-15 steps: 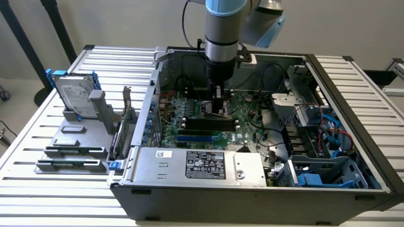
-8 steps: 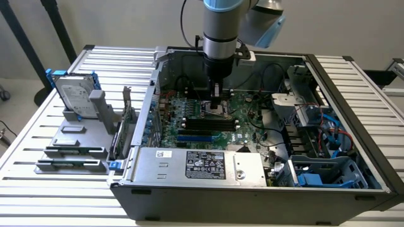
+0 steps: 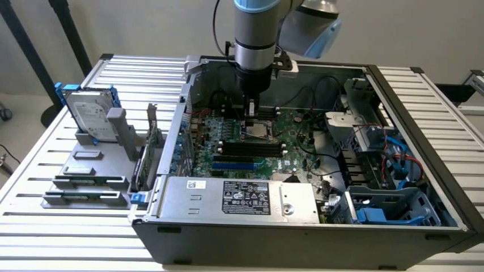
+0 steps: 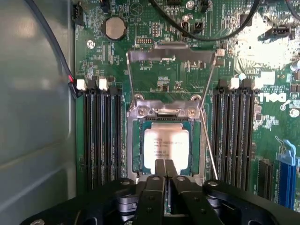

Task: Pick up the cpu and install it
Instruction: 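Place the cpu into insertion slot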

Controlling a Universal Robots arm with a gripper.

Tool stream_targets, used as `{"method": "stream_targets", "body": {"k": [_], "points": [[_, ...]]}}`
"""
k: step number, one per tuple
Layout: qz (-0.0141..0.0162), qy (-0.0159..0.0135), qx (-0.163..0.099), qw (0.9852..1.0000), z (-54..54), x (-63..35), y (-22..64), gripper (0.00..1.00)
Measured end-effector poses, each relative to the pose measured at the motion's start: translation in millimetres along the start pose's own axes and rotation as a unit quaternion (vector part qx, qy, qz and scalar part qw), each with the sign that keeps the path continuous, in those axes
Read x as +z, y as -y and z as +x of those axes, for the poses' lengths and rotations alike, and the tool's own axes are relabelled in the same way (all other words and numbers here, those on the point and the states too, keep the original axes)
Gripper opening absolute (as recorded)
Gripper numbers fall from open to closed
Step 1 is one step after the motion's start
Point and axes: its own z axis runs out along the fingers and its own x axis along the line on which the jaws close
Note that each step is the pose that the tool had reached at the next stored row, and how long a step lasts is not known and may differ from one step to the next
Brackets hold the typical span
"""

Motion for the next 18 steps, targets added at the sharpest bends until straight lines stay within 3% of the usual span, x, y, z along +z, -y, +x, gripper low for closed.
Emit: {"method": "stream_targets", "body": {"k": [7,15,18], "points": [[0.0028,0.0009,-0.002,1.0,-0.3,-0.4,12.8,0.11],[0.0082,0.0064,-0.006,0.9999,-0.6,-0.8,25.0,0.11],[0.0087,0.0069,-0.006,0.9999,-0.6,-0.9,25.7,0.11]]}}
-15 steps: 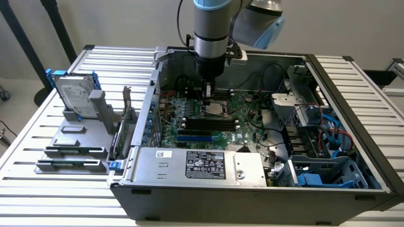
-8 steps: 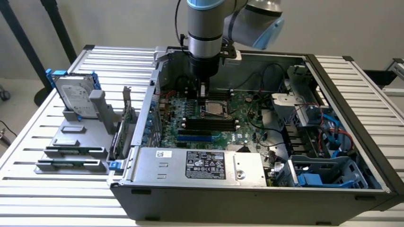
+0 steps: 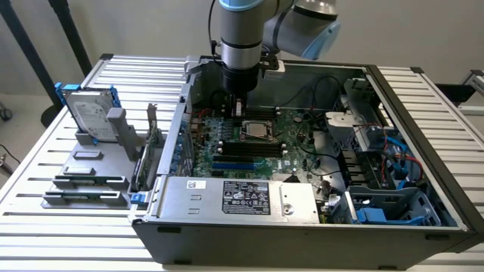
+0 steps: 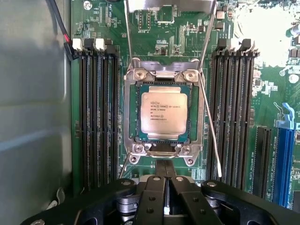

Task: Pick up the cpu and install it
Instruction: 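Place the cpu into insertion slot, then close the cpu cover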

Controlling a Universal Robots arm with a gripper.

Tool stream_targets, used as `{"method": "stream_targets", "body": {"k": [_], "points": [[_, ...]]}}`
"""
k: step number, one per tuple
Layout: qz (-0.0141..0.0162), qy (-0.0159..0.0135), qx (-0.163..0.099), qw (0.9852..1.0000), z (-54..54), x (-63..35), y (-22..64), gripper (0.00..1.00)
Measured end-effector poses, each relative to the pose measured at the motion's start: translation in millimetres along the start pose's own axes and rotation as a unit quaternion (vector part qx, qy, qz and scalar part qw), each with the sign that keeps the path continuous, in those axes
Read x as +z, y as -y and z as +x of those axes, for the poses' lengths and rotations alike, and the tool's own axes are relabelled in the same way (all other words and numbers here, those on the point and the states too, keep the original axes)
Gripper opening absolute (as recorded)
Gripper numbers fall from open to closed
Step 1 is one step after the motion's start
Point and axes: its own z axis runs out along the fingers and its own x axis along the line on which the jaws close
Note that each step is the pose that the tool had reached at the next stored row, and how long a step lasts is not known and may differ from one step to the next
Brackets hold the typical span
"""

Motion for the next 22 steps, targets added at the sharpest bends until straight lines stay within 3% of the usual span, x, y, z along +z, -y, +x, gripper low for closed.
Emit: {"method": "stream_targets", "body": {"k": [2,14,22], "points": [[-0.0001,-0.0017,0.0,1.0,0.0,0.1,0.1,0.11],[0.0003,-0.0022,0.0,1.0,0.0,0.1,-1.7,0.11],[0.005,-0.0021,0.0,1.0,0.5,-7.6,-27.4,0.11]]}}
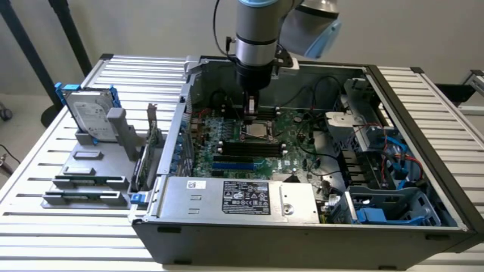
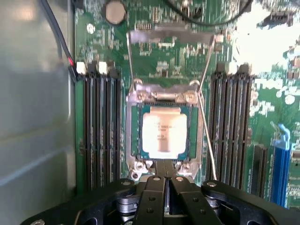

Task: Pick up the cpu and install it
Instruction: 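Close the cpu cover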

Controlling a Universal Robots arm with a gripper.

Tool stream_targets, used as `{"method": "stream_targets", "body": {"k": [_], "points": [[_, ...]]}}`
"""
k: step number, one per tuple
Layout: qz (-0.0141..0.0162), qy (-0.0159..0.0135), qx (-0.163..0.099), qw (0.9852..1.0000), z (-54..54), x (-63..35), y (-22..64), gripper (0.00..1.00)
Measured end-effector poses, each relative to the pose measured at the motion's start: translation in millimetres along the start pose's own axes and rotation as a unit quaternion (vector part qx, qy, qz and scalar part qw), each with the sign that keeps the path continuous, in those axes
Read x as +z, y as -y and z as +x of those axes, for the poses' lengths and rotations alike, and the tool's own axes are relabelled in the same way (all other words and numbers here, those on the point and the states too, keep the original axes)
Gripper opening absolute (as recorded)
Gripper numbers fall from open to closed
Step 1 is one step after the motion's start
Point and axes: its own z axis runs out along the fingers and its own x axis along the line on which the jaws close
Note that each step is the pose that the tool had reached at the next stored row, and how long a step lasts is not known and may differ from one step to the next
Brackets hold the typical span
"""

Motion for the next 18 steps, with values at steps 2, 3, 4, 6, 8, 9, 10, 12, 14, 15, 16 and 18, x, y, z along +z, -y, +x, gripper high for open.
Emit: {"method": "stream_targets", "body": {"k": [2,3,4,6,8,9,10,12,14,15,16,18], "points": [[0.0004,0.0,0.0,1.0,0.2,-4.0,-9.4,0.11],[0.0005,0.0,0.0,1.0,0.3,-6.1,-13.9,0.11],[0.0006,0.0,0.0,1.0,0.4,-8.2,-18.4,0.11],[0.0007,-0.0002,0.0,1.0,0.6,-12.0,-27.4,0.11],[0.0007,-0.0004,0.0,1.0,0.8,-15.4,-36.4,0.11],[0.0007,-0.0005,0.0,1.0,0.9,-16.9,-40.8,0.11],[0.0007,-0.0007,0.0,1.0,1.0,-18.4,-45.4,0.11],[0.0007,-0.0011,0.0,1.0,1.2,-21.7,-54.8,0.11],[0.0008,-0.0017,0.0,1.0,1.3,-24.8,-63.6,0.11],[0.0007,-0.002,0.0,1.0,1.5,-26.5,-68.1,0.11],[0.0007,-0.0025,0.0,1.0,1.6,-28.2,-73.0,0.11],[0.0007,-0.003,0.0,1.0,1.7,-31.4,-82.0,0.11]]}}
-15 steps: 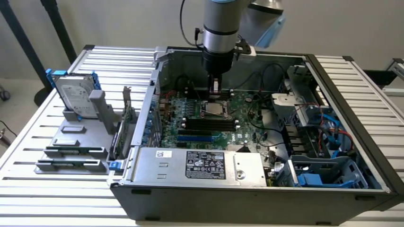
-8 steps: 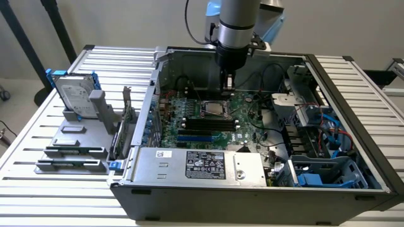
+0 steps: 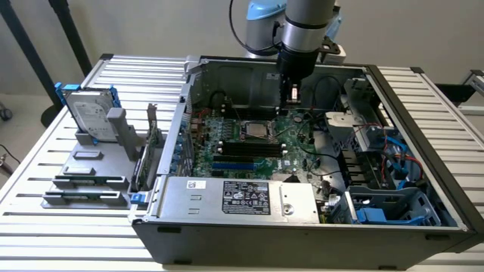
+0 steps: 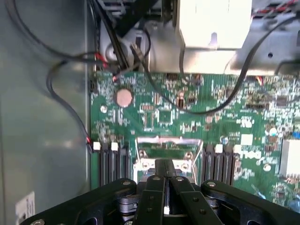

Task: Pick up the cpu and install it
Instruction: 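Close the cpu cover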

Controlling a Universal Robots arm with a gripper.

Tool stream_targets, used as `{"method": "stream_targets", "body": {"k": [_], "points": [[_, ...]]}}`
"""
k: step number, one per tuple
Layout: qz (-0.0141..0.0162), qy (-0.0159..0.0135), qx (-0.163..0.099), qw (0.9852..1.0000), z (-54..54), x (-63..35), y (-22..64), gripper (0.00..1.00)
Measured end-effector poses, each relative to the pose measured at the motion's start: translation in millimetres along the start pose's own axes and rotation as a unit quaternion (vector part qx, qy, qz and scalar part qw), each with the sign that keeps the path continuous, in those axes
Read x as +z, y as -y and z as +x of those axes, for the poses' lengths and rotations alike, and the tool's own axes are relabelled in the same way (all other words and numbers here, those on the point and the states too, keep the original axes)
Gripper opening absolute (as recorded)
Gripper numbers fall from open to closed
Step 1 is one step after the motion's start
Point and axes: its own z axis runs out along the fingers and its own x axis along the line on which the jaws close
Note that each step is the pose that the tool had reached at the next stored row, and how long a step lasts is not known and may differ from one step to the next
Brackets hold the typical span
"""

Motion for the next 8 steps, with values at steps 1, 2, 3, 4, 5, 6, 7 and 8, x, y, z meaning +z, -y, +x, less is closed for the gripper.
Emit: {"method": "stream_targets", "body": {"k": [1,2,3,4,5,6,7,8], "points": [[0.0,-0.0004,0.0,1.0,0.1,-1.4,-4.5,0.11],[0.0,-0.0007,0.0,1.0,0.2,-2.8,-9.0,0.11],[0.0,-0.0011,0.0,1.0,0.3,-4.0,-13.5,0.11],[0.0,-0.0016,0.0,1.0,0.4,-5.1,-18.0,0.11],[0.0,-0.0021,0.0,1.0,0.5,-6.2,-22.9,0.11],[0.0,-0.0025,0.0,1.0,0.5,-6.9,-27.3,0.11],[0.0001,-0.003,0.0,1.0,0.6,-7.1,-30.7,0.11],[0.0,-0.0033,0.0,1.0,0.6,-7.1,-32.3,0.11]]}}
